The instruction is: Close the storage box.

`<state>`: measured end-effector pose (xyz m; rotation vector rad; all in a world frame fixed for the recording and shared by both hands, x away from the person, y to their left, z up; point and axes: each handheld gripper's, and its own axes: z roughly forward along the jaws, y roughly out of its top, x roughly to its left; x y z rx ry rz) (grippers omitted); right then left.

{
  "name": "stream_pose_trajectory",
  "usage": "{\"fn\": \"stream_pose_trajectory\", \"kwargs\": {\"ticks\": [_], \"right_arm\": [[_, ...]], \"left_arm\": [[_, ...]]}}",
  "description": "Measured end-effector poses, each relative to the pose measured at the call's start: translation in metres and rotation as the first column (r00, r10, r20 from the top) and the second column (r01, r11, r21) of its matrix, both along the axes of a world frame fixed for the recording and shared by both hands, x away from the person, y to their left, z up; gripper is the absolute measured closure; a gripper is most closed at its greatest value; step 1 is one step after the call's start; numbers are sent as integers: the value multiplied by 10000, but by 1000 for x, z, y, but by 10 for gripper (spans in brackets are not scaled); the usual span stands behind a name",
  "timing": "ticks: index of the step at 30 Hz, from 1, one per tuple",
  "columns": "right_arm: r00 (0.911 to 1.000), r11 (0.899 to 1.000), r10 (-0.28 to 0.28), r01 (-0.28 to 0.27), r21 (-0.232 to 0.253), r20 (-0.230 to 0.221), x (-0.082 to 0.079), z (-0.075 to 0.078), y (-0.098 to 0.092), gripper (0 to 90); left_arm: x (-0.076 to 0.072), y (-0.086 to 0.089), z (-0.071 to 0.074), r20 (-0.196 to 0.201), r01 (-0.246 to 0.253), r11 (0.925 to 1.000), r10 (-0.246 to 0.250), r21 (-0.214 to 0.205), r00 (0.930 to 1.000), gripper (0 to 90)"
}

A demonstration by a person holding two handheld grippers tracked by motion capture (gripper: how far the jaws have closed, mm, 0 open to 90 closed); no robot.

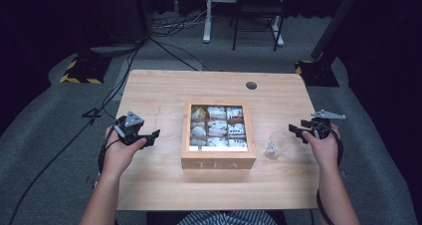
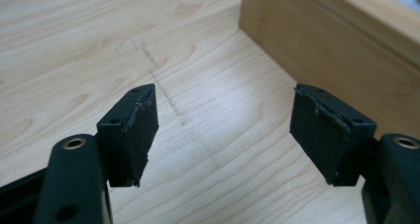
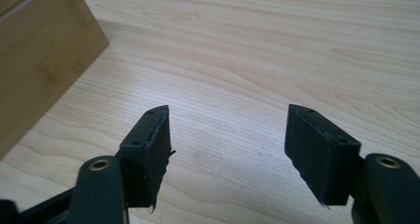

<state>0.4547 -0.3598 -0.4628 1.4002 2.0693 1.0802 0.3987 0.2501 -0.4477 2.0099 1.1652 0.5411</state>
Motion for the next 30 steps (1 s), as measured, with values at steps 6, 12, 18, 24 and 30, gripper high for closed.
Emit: {"fn": "stream_pose_trajectory", "kwargs": {"ticks": [6, 12, 18, 24, 30], "right_arm": [[10000, 10000, 85, -85, 26, 3, 4, -12, -4, 325], [9998, 9992, 177, -180, -359, -88, 7, -24, -6, 306], [9993, 9978, 217, -235, -615, -305, 6, -32, -9, 305], [9983, 9979, 356, -380, -533, -453, 6, -39, -7, 275], [9977, 9955, 443, -484, -821, -506, 8, -40, -7, 145]], "left_arm": [[8, 7, -17, -181, -361, 9993, 361, 28, 9992, 254], [14, 13, -34, -130, -480, 9976, 487, 492, 9987, 229], [20, 19, -44, -302, -636, 9969, 650, 455, 9974, 202], [23, 20, -51, -620, -812, 9934, 863, 814, 9943, 202], [27, 21, -56, -996, -1046, 9935, 1087, 451, 9891, 174]]}}
